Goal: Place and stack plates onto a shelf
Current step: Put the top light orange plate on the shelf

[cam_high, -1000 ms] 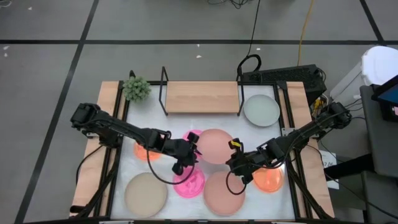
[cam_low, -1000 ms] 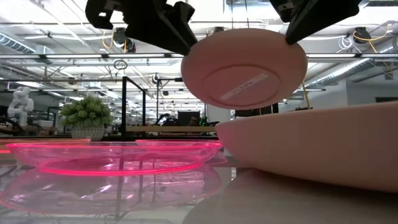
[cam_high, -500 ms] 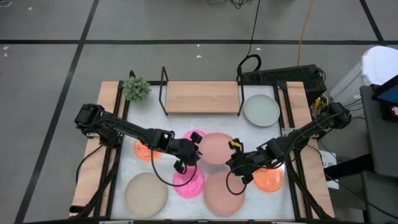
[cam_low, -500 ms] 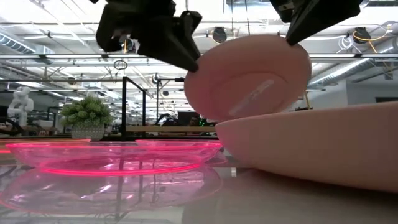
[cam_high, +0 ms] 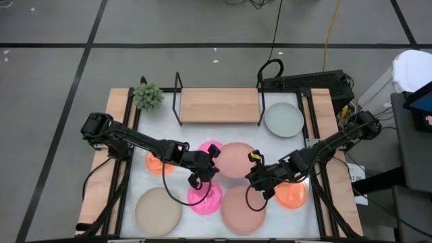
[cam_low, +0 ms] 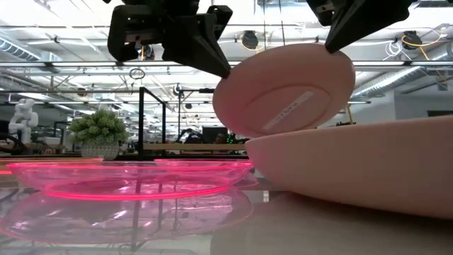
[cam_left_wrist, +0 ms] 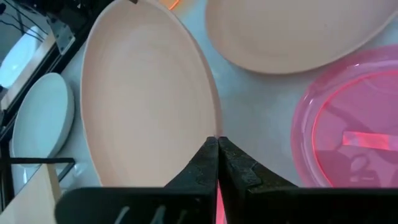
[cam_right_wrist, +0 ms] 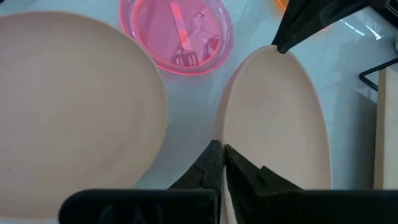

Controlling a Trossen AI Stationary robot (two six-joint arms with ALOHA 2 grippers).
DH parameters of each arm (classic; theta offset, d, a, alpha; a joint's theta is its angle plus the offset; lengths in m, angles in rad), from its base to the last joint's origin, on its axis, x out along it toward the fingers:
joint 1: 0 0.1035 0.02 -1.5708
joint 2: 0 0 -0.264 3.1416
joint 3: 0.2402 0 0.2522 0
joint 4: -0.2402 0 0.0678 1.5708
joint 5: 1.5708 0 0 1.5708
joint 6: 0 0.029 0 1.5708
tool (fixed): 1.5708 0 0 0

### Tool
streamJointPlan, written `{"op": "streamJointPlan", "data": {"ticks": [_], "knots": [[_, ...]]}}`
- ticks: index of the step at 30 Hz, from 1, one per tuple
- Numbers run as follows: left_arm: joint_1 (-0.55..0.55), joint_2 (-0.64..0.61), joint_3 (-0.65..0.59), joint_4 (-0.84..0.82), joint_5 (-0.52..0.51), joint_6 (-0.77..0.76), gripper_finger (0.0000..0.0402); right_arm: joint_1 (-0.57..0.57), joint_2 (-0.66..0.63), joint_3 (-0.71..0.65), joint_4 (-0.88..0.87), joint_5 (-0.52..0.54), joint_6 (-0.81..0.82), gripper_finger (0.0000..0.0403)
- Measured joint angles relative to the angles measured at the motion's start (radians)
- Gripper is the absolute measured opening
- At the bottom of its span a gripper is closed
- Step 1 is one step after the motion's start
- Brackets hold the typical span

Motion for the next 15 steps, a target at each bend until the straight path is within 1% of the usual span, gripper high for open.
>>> {"op": "streamJointPlan", "data": {"ticks": [3,6,8,10,15], "knots": [[0.000,0.000,0.000,0.001,0.011,-0.004,0.0004,0.000,0.000,0.000,0.006,-0.001,-0.003,0.0000],[0.000,0.000,-0.001,0.009,0.023,-0.041,0.0005,0.000,0.000,0.000,0.004,-0.002,-0.003,0.0000],[0.000,0.000,-0.002,0.020,0.026,-0.062,0.0012,0.001,0.000,0.000,0.000,-0.003,-0.003,0.0000],[-0.002,0.000,-0.002,0.024,0.026,-0.076,0.0029,0.001,0.000,0.000,0.002,-0.002,-0.005,0.0000],[-0.002,0.011,-0.001,0.064,0.026,-0.100,0.0088,0.000,0.000,0.000,0.008,0.001,-0.005,0.0000]]}}
